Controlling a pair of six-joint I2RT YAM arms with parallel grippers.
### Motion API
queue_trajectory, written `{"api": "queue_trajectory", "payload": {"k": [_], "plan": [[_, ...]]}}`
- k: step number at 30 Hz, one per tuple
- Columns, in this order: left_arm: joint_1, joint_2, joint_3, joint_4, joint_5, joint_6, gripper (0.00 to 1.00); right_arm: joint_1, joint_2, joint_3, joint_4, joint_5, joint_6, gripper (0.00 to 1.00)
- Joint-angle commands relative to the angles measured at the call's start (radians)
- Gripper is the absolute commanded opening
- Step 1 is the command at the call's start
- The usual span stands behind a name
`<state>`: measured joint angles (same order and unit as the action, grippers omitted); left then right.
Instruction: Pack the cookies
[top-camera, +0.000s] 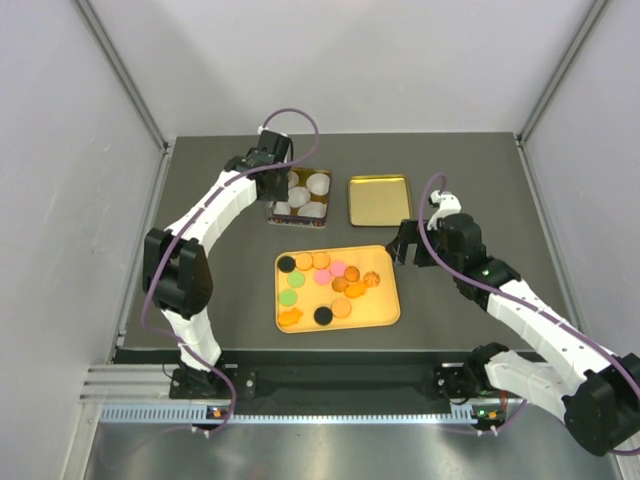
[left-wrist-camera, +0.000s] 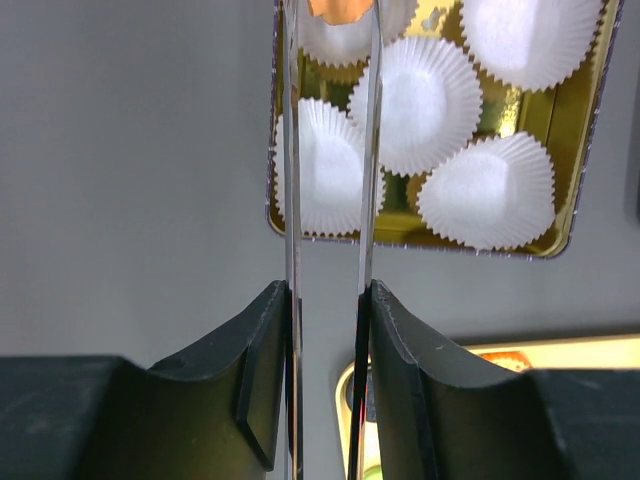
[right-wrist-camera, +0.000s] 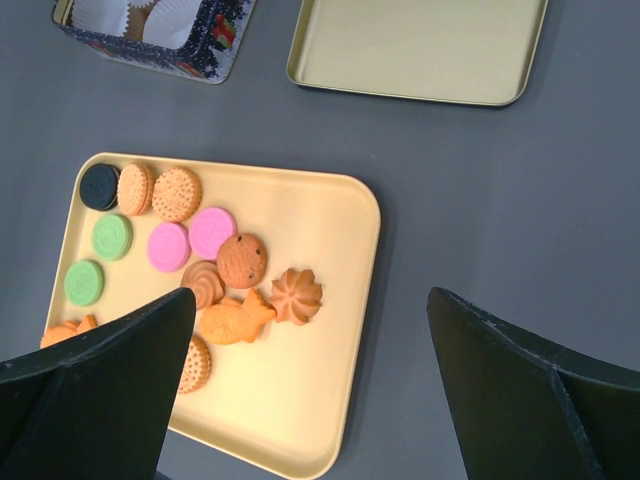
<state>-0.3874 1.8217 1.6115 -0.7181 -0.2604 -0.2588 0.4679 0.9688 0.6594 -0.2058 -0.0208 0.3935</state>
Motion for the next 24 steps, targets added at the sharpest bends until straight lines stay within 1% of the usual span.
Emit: {"api": "queue_trajectory", "payload": {"k": [1, 7, 14, 17, 20, 24], "plan": [[0.005, -0.002, 0.054, 0.075, -0.007, 0.016, 0.35, -0.011, -0.015, -0.004, 0.039, 0.001, -0.008, 1.00], [0.007, 0.024, 0.080, 0.063, -0.017, 0.021, 0.35, -0.011, -0.013, -0.006, 0.039, -0.001, -0.007, 1.00], [0.007, 0.014, 0.067, 0.062, -0.039, 0.020, 0.37, -0.009, -0.010, -0.004, 0.042, -0.007, -0.007, 1.00], [0.007, 0.010, 0.065, 0.063, -0.027, 0.020, 0.40, -0.011, -0.012, -0.006, 0.042, -0.007, -0.007, 1.00], [0.007, 0.002, 0.068, 0.065, -0.016, 0.018, 0.46, -0.009, -0.013, -0.006, 0.040, -0.004, -0.008, 1.00], [0.005, -0.012, 0.067, 0.068, -0.007, 0.021, 0.47, -0.009, -0.015, -0.006, 0.040, -0.002, -0.007, 1.00]]}}
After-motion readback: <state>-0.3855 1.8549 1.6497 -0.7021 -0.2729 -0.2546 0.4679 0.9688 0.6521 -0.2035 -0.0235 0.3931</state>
